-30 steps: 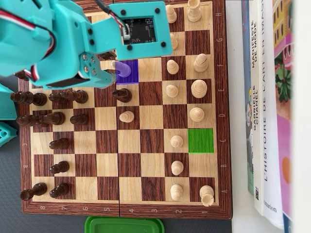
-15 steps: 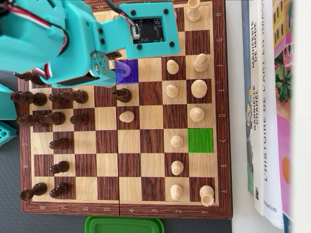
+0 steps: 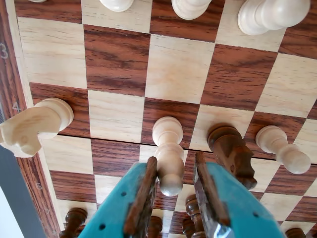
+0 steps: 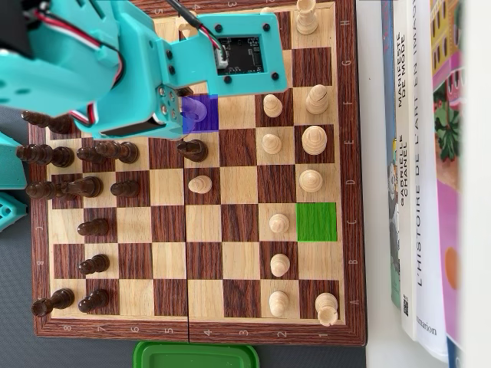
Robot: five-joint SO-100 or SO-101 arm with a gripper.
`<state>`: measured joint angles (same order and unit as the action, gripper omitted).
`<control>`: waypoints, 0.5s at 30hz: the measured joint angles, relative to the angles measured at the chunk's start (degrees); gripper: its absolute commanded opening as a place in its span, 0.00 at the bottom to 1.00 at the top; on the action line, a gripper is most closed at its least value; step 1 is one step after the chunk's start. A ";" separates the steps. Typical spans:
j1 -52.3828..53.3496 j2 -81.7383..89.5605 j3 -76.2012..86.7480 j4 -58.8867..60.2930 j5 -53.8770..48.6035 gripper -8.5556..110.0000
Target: Play chess
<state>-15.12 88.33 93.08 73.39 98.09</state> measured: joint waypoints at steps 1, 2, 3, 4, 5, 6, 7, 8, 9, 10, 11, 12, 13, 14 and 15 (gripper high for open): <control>0.00 0.00 0.00 0.00 0.00 0.18; 0.00 0.00 0.00 0.00 0.00 0.18; 0.00 0.00 0.00 0.00 0.00 0.18; 0.00 0.00 0.00 0.00 0.00 0.18; 0.00 0.00 0.00 0.00 0.00 0.18; 0.00 0.00 0.00 0.00 0.00 0.18; 0.00 0.00 0.00 0.00 0.00 0.18; 0.00 0.00 0.00 0.00 0.00 0.18; 0.00 0.00 0.00 0.00 0.00 0.18; 0.00 0.00 0.18 -0.09 0.00 0.17; 0.00 0.00 0.44 -0.35 0.00 0.17; 0.00 0.00 0.79 -0.79 0.00 0.17; 0.00 0.00 0.79 -1.14 0.00 0.18; 0.00 0.00 0.79 -1.41 0.00 0.18; 0.00 0.00 0.88 -1.41 0.00 0.18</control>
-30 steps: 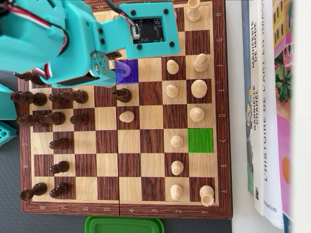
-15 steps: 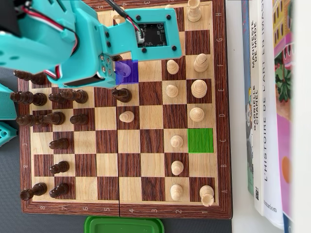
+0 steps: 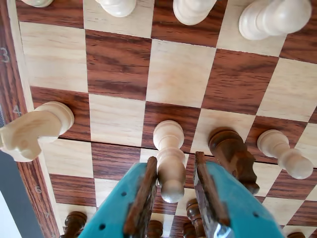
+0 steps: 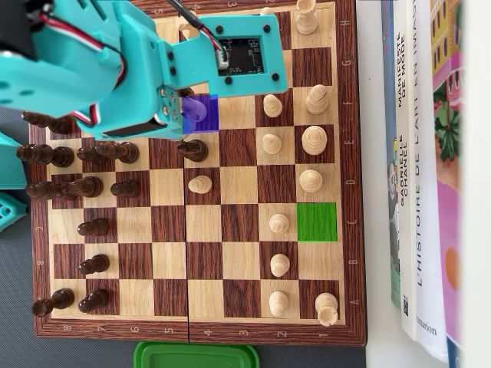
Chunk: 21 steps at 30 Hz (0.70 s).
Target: Play chess
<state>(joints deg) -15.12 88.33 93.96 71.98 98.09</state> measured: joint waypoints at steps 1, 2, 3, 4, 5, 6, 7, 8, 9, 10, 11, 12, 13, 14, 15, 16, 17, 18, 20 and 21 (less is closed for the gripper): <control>0.00 0.00 0.00 -0.09 0.00 0.18; 0.00 0.00 0.00 -0.18 0.00 0.18; 0.00 0.00 0.00 -0.18 0.00 0.18; 0.00 0.00 0.00 -0.18 0.00 0.18; 0.00 0.00 0.00 -0.18 0.00 0.18; 0.00 0.00 0.00 -0.18 0.00 0.17; 0.00 0.00 0.00 -0.18 0.00 0.17; 0.00 0.00 0.26 -0.18 0.00 0.17; 0.00 0.00 0.70 -0.18 0.00 0.17; 0.00 0.00 1.05 -0.18 0.00 0.17; 0.00 -0.09 1.23 -0.18 0.00 0.17; 0.00 -0.09 1.23 -0.18 0.00 0.17; 0.00 -0.09 1.23 -0.18 0.00 0.17; 0.00 -0.09 1.23 -0.18 0.00 0.17; 0.00 -0.09 1.23 -0.18 0.00 0.17; 0.00 -0.09 1.23 -0.18 0.00 0.17; 0.00 -0.09 1.23 -0.18 0.00 0.17; 0.00 -0.09 1.23 -0.18 0.00 0.17; 0.00 -0.09 1.23 -0.18 0.00 0.17; 0.00 -0.09 1.23 -0.18 0.00 0.17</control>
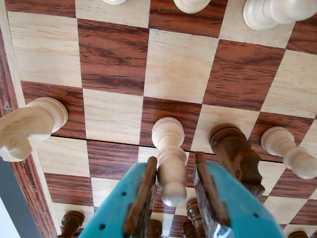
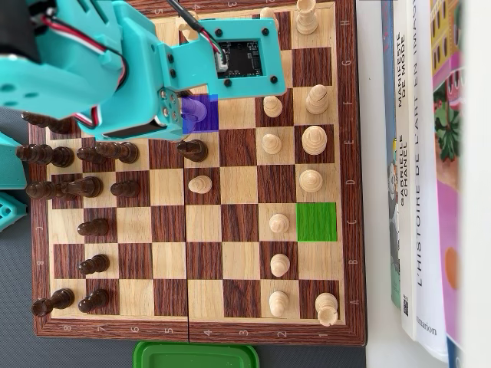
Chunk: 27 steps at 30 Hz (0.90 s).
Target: Play chess
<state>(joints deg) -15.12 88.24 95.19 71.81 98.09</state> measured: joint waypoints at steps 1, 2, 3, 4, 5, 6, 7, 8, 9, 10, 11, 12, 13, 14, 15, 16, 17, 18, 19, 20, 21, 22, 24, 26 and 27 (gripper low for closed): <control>0.00 0.00 0.00 0.00 0.00 0.17; 0.00 0.00 0.00 0.00 0.00 0.17; 0.00 0.00 0.00 0.00 0.00 0.17; 0.00 0.00 0.00 0.00 0.00 0.17; 0.00 0.00 0.00 0.00 0.00 0.17; 0.00 0.00 0.00 0.00 0.00 0.17; 0.00 0.00 0.00 0.00 0.00 0.17; 0.00 0.00 0.00 0.00 0.00 0.17; 0.00 0.00 0.00 0.00 0.00 0.16; 0.00 0.00 0.00 0.00 0.00 0.15; 0.00 0.00 0.00 0.00 0.00 0.14; 0.00 0.00 0.00 0.00 0.00 0.13; 0.00 0.00 0.00 0.00 0.00 0.12; 0.00 0.00 0.00 0.00 0.00 0.12; 0.00 0.00 0.00 0.00 0.00 0.12; 0.00 0.00 0.00 0.00 0.00 0.12; 0.00 0.00 0.00 0.00 0.00 0.12; 0.00 0.00 0.00 0.00 0.00 0.12; 0.00 0.00 0.00 0.00 0.00 0.11; 0.00 0.00 0.00 0.00 0.00 0.11; 0.00 0.00 0.00 0.00 0.00 0.11; 0.00 0.00 0.00 0.00 0.00 0.11; 0.00 0.00 0.00 0.00 0.00 0.11; 0.00 0.00 0.00 0.00 0.00 0.11; 0.00 0.00 0.00 0.00 0.00 0.11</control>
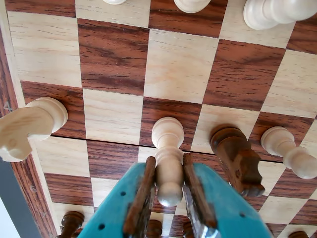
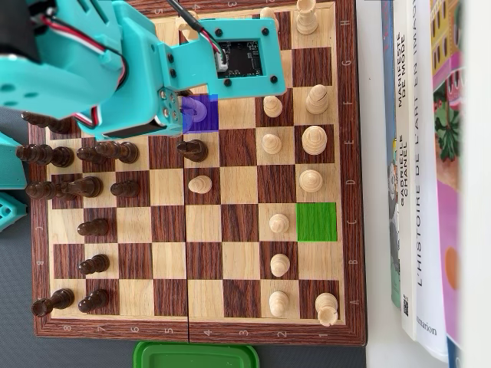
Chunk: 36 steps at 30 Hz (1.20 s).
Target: Play chess
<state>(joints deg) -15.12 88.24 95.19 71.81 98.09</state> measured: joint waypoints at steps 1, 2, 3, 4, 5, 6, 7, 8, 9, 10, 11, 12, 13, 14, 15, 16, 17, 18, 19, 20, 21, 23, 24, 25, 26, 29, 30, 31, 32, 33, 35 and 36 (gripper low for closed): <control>0.00 0.00 0.00 0.00 0.00 0.11; 0.00 0.00 0.00 0.00 0.00 0.11; 0.00 0.00 0.00 0.00 0.00 0.11; 0.00 0.00 0.00 0.00 0.00 0.11; 0.00 0.00 0.00 0.00 0.00 0.11; 0.00 0.00 0.00 0.00 0.00 0.11; 0.00 0.00 0.00 0.00 0.00 0.11; 0.00 0.35 0.00 0.00 0.00 0.11; 0.00 0.97 0.09 0.00 0.00 0.11; 0.00 1.93 0.09 0.00 0.00 0.11; 0.00 3.08 0.09 0.00 0.00 0.11; 0.00 4.13 0.09 0.00 0.00 0.11; 0.00 5.01 0.09 0.00 0.00 0.11; 0.00 5.80 0.09 0.00 0.00 0.11; 0.00 6.59 0.09 0.00 0.00 0.11; 0.00 7.29 0.09 0.00 0.00 0.11; 0.00 7.91 0.09 0.00 0.00 0.11; 0.00 8.44 0.09 0.00 0.00 0.11; 0.00 8.96 0.09 0.00 0.00 0.11; 0.35 9.58 0.09 0.00 0.00 0.11; 0.88 10.11 0.09 0.00 -0.09 0.11; 2.29 11.25 0.09 0.00 -0.09 0.11; 2.99 11.69 0.09 0.00 -0.09 0.11; 3.60 12.04 0.09 0.00 -0.09 0.11; 4.39 12.04 0.09 0.00 -0.09 0.11; 6.94 12.04 0.09 0.00 -0.09 0.11; 7.56 12.04 0.09 0.00 -0.09 0.11; 7.91 12.04 0.09 0.00 -0.09 0.11; 8.17 12.04 0.09 0.00 -0.09 0.11; 8.35 12.04 0.09 0.00 -0.09 0.11; 8.35 12.04 0.09 0.00 -0.09 0.11; 8.35 12.04 0.09 0.00 -0.09 0.11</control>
<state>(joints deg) -6.77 100.28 95.27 71.81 98.00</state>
